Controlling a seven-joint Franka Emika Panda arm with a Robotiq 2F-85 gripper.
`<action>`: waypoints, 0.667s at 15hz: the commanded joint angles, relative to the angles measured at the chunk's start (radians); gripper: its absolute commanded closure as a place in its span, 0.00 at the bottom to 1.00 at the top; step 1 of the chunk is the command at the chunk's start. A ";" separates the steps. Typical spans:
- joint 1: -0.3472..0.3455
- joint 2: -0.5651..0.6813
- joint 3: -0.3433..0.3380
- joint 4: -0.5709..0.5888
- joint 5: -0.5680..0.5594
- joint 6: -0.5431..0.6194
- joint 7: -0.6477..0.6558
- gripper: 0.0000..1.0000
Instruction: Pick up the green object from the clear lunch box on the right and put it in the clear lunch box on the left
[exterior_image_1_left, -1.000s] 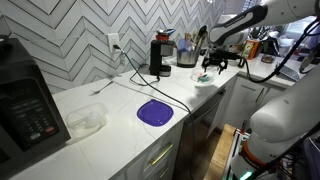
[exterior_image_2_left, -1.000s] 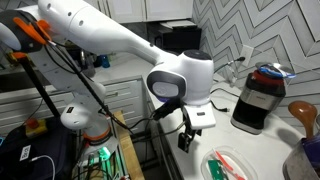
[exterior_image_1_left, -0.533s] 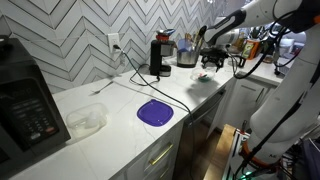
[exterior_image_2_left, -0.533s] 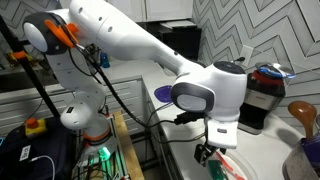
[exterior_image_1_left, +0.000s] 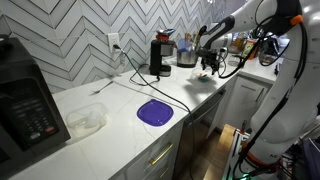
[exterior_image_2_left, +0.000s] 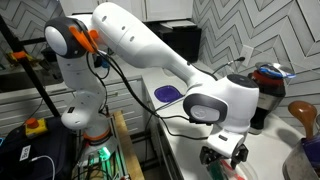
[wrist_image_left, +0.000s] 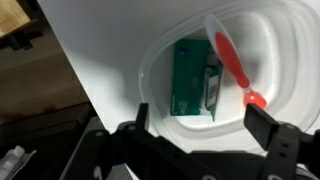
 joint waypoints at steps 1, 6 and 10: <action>0.030 0.027 -0.037 -0.005 0.006 0.050 0.168 0.24; 0.055 0.050 -0.038 -0.006 -0.003 0.094 0.281 0.62; 0.072 0.055 -0.041 -0.015 -0.014 0.111 0.332 0.92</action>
